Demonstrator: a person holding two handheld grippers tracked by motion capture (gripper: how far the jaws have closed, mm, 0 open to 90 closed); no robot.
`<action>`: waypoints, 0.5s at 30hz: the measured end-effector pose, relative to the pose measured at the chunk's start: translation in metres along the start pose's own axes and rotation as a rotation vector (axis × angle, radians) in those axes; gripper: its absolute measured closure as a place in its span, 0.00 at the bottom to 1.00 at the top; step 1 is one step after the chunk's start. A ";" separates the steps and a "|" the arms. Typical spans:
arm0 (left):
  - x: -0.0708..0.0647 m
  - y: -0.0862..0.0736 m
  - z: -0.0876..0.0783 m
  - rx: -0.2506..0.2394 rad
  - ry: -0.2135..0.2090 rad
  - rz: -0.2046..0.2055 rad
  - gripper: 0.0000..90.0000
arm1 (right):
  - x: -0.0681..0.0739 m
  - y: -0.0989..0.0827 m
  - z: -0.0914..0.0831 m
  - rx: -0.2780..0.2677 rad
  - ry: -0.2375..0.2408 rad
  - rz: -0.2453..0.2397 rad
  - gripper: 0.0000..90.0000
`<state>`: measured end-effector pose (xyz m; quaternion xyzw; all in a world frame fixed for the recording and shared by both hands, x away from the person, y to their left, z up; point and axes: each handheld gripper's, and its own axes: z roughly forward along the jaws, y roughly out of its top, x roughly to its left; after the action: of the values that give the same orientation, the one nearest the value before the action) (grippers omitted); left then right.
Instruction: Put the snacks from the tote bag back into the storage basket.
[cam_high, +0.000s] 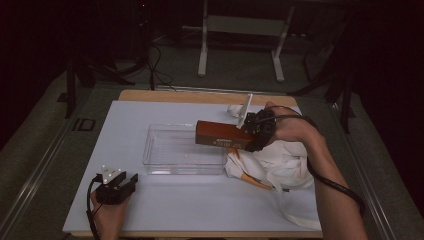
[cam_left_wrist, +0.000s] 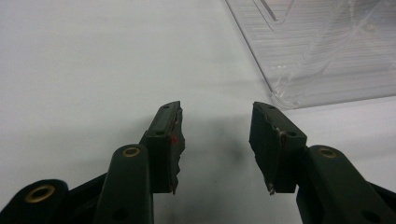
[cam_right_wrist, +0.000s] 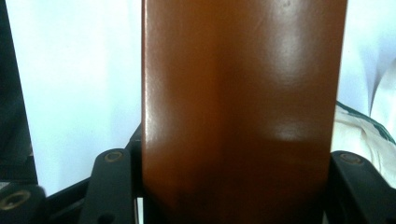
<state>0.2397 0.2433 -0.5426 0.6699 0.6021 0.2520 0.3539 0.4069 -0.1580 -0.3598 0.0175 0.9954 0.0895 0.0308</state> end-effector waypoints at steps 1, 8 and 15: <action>0.000 0.000 0.000 -0.001 0.000 0.001 0.60 | 0.000 0.001 0.000 0.001 0.000 -0.002 0.48; -0.001 0.000 0.000 -0.003 0.007 0.010 0.60 | -0.001 0.007 0.004 0.005 0.003 -0.012 0.48; -0.003 0.000 0.000 0.000 0.012 0.019 0.60 | 0.000 0.012 0.008 0.005 0.005 -0.019 0.48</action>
<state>0.2394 0.2405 -0.5426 0.6741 0.5979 0.2595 0.3476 0.4075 -0.1452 -0.3653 0.0080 0.9958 0.0869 0.0291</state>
